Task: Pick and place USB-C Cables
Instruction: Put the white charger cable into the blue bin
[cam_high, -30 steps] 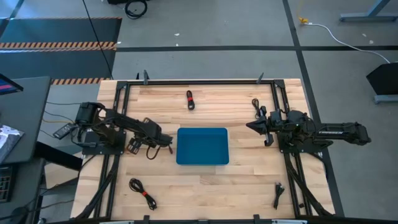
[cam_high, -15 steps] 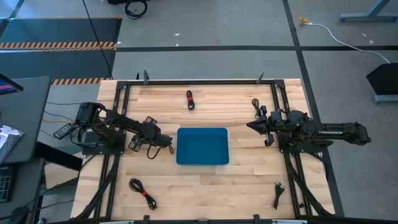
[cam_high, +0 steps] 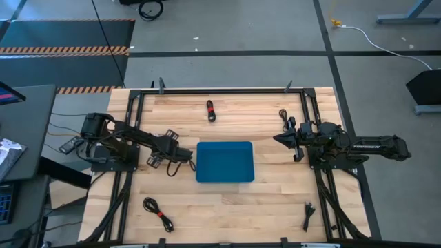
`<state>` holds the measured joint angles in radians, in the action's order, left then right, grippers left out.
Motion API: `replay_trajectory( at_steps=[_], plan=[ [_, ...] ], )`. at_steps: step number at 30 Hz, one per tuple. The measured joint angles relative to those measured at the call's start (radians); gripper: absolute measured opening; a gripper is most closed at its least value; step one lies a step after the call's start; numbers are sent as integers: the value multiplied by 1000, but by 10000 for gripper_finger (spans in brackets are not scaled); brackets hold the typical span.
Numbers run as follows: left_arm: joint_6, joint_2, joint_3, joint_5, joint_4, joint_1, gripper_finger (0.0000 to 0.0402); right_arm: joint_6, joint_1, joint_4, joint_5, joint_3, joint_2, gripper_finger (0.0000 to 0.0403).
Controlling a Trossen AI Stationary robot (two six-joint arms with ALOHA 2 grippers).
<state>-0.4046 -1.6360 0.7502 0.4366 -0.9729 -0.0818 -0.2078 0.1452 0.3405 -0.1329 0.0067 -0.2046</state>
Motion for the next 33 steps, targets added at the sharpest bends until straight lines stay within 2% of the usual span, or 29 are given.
replay_trajectory(
  at_steps=[4,7,12,15,16,20,24,29,33],
  plan=[
    [3,0,0,-5,-18,7,210,-2,0,1,0,0,0,15],
    [19,0,0,-30,-31,17,185,-2,0,2,0,0,0,15],
    [45,0,0,-90,-32,37,106,-1,0,2,0,0,0,15],
    [58,0,0,-94,-33,41,46,-1,0,2,0,0,0,15],
    [62,0,0,-94,-34,41,40,-1,0,2,0,0,0,15],
    [103,0,2,-98,-48,41,40,0,0,3,0,0,0,15],
    [146,0,38,-99,-147,40,40,0,0,16,0,0,0,15],
    [218,0,161,-86,-261,39,40,0,0,26,0,0,0,15],
    [264,15,297,-85,-260,39,40,0,0,26,0,0,0,15]
  ],
)
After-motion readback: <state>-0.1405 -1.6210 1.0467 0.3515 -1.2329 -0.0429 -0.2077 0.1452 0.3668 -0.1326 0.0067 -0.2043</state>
